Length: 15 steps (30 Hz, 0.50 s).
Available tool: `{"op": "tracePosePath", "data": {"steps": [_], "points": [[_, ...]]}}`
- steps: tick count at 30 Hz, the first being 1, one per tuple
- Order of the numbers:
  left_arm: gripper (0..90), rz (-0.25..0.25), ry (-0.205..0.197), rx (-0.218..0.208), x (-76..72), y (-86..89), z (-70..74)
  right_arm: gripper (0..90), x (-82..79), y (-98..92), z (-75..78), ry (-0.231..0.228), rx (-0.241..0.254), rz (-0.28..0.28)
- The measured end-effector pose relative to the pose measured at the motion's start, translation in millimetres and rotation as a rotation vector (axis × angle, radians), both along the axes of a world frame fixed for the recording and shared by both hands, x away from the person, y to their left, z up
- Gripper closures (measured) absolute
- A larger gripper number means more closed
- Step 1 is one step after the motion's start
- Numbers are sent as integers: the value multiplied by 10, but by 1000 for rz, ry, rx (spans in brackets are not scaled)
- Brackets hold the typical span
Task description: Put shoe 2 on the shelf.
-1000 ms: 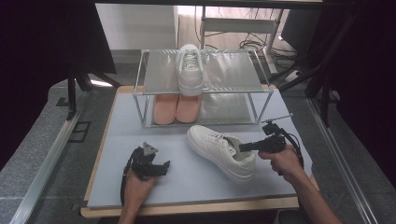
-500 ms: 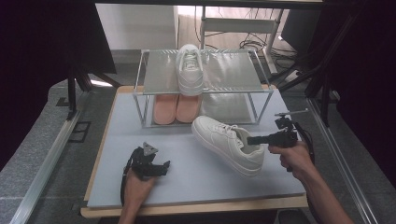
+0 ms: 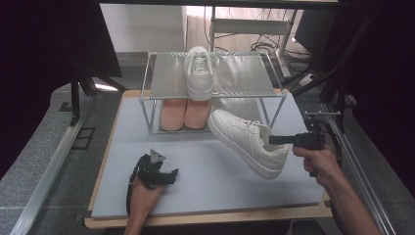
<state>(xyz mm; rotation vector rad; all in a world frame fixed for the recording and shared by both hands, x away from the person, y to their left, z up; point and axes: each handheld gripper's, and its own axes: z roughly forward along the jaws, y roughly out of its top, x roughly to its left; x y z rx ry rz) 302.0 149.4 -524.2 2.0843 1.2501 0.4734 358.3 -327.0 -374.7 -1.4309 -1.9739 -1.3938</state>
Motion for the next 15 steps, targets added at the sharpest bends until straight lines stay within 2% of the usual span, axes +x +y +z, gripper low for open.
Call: {"op": "tracePosePath", "data": {"steps": [9,15], "points": [[124,0,0,1,0,0,0,812,-29,-140,120,3,44,-35],[124,1,0,0,1,0,0,812,-49,-205,226,-17,72,-57]]}}
